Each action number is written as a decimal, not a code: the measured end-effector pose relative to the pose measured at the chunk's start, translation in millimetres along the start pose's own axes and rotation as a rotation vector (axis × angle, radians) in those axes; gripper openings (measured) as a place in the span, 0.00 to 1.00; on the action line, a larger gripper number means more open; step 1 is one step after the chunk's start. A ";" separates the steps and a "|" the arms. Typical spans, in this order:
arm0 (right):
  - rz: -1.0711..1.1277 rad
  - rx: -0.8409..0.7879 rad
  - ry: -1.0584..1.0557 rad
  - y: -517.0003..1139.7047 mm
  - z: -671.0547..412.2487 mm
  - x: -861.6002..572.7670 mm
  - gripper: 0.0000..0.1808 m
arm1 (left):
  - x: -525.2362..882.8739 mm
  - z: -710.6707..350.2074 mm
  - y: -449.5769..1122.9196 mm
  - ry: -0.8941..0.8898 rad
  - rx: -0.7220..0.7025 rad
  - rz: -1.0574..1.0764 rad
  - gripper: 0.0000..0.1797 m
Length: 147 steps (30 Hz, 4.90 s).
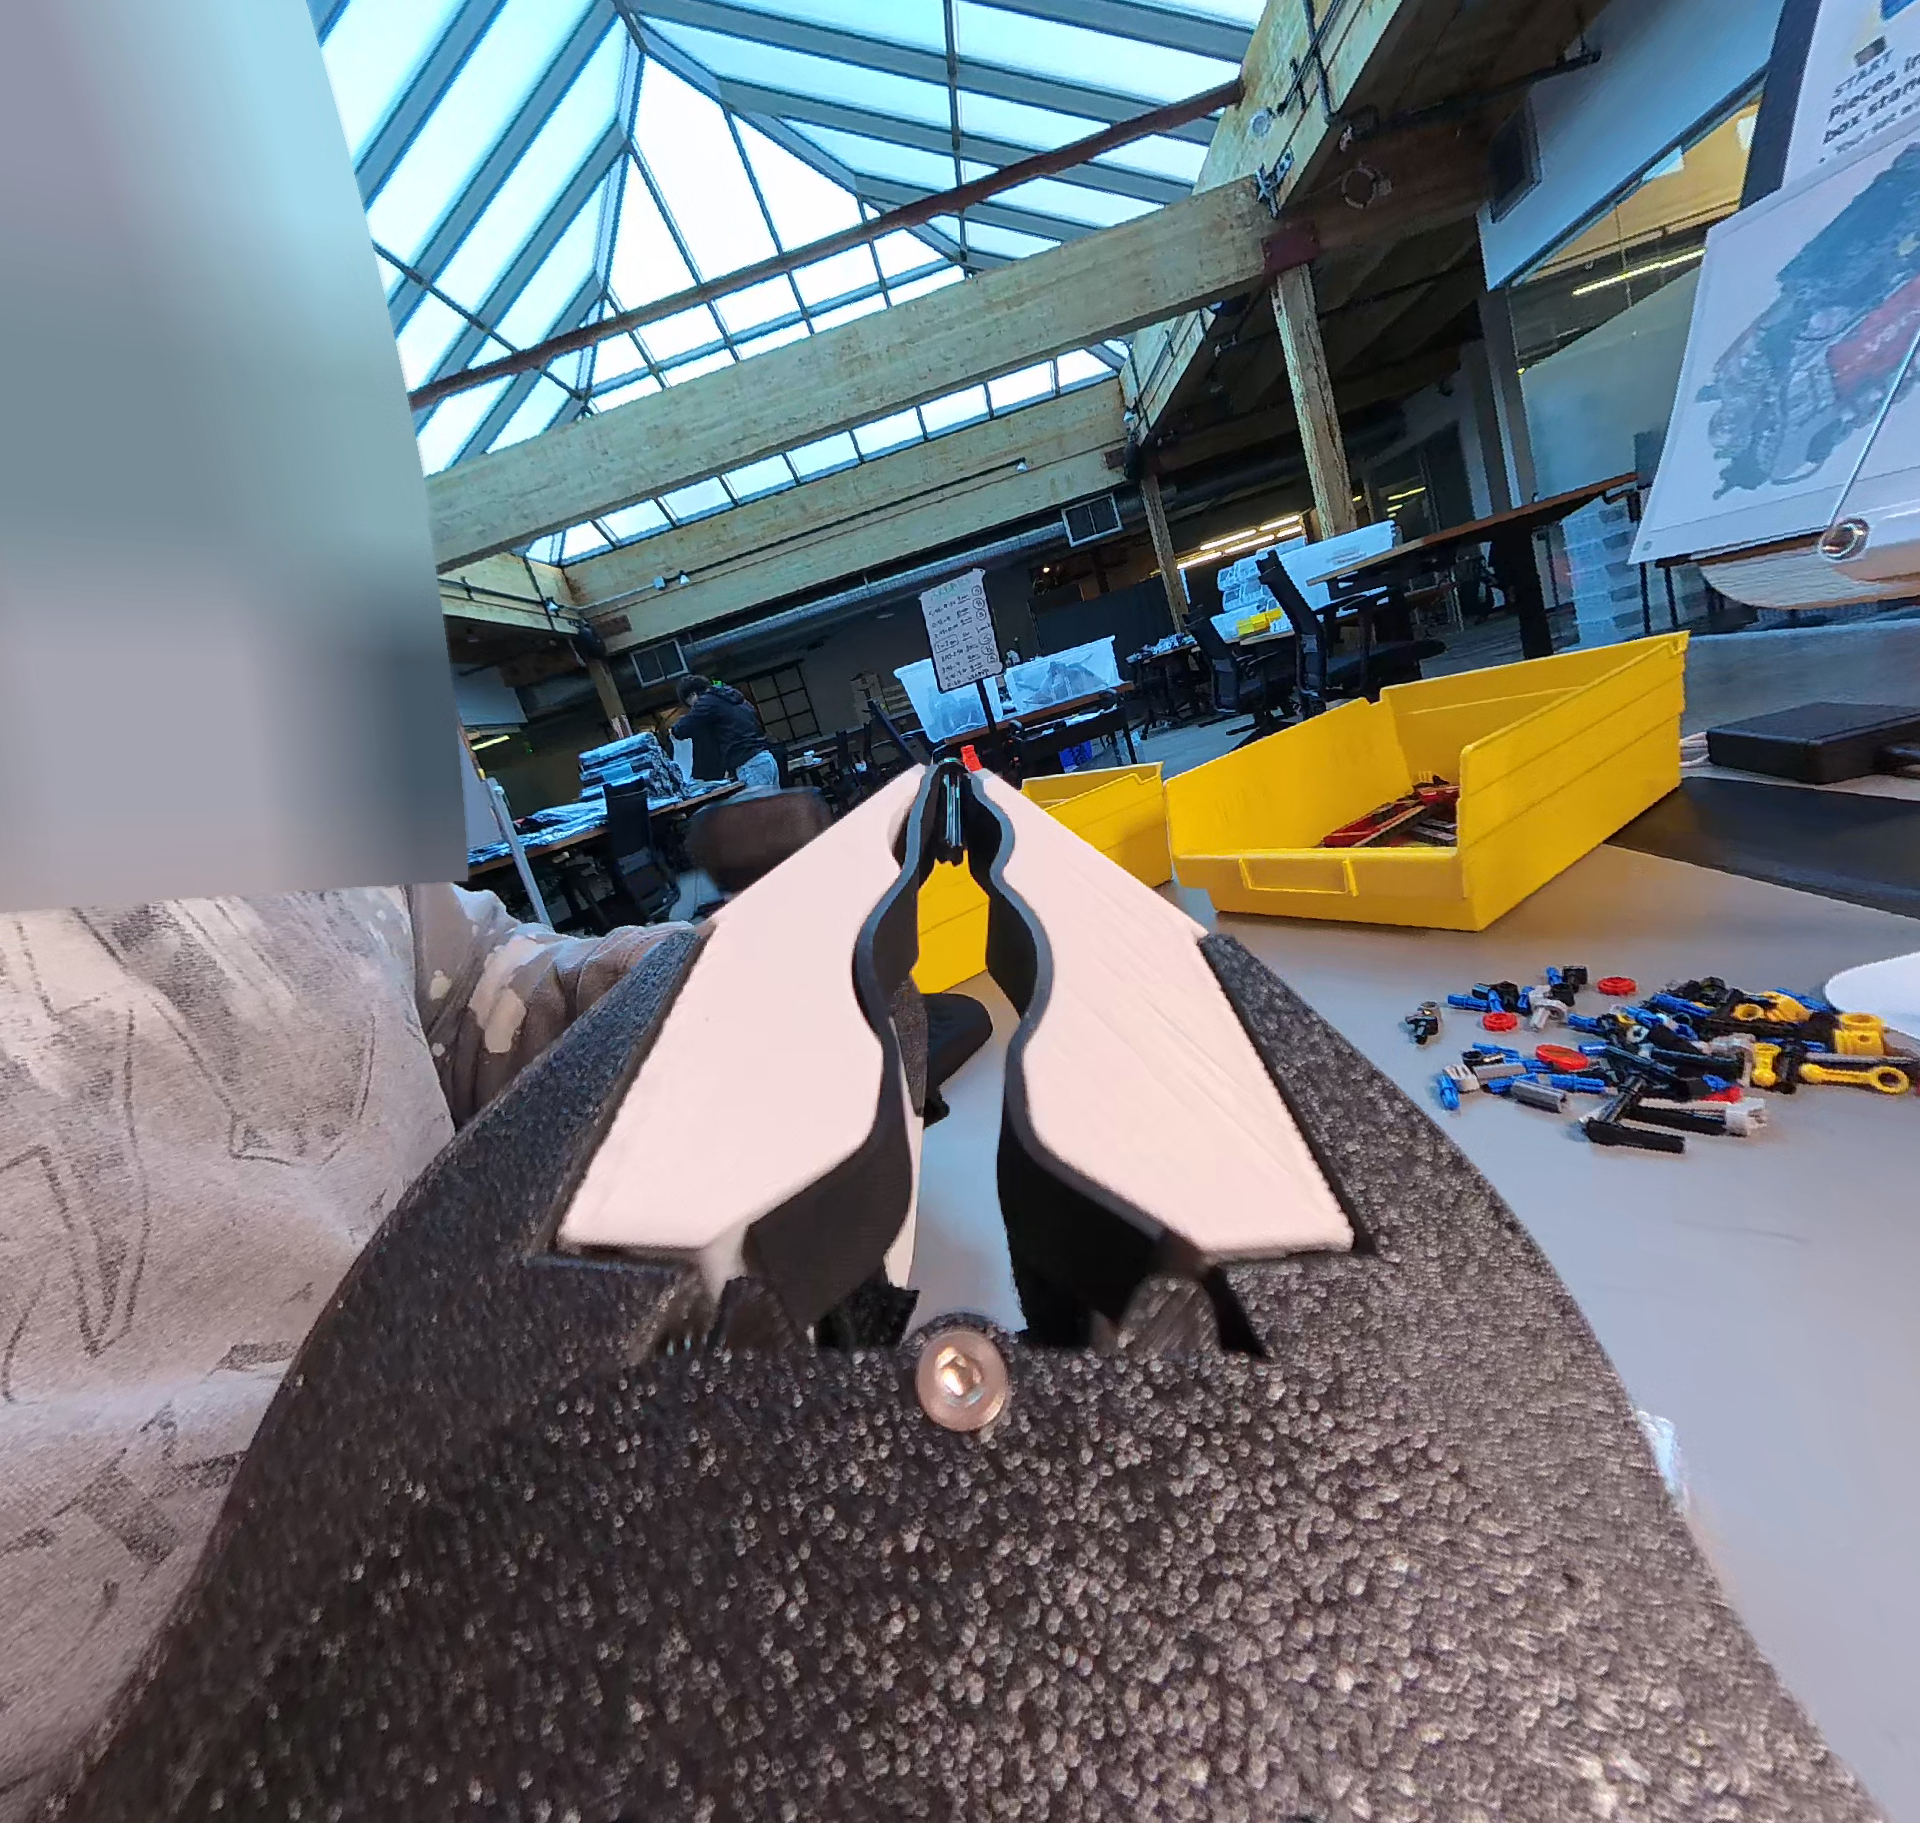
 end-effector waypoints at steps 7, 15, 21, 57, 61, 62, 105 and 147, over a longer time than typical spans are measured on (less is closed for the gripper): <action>0.008 0.044 -0.024 2.6 3.5 0.4 0.02 | 20.4 -1.7 -31.1 -0.344 -0.539 0.492 0.04; -0.027 0.247 -0.129 19.4 20.3 11.3 0.02 | 28.0 -3.5 -36.3 -0.479 -0.795 0.880 0.04; -0.075 0.334 -0.168 32.6 33.3 20.5 0.02 | 30.3 -11.5 -37.9 -0.480 -0.928 1.017 0.04; -0.430 -0.007 0.248 23.0 21.2 14.1 0.02 | 20.7 -65.8 -36.4 -0.216 -1.058 1.225 0.04; -0.235 0.035 0.152 12.1 13.8 3.5 0.01 | 31.3 -50.1 -20.4 -0.230 -0.683 0.732 0.04; -0.182 0.056 0.118 9.5 12.3 1.3 0.01 | 32.6 -43.1 -17.0 -0.214 -0.574 0.612 0.04; -0.060 0.168 0.029 11.7 16.3 -0.3 0.02 | 42.8 -0.1 -5.4 -0.248 -0.080 0.060 0.05; 0.483 0.686 -0.384 58.7 51.6 8.2 0.02 | 29.5 -51.4 -44.0 0.094 -0.189 -0.757 0.00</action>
Point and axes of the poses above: each gripper's, where its closed fingertips meet, y out along the fingers, z out of its underside, x = y × z across the jaws, the point moved 8 cm from there along -y, back along the fingers, and after that the axes turned 14 degrees about x, right-handed, at the moved point
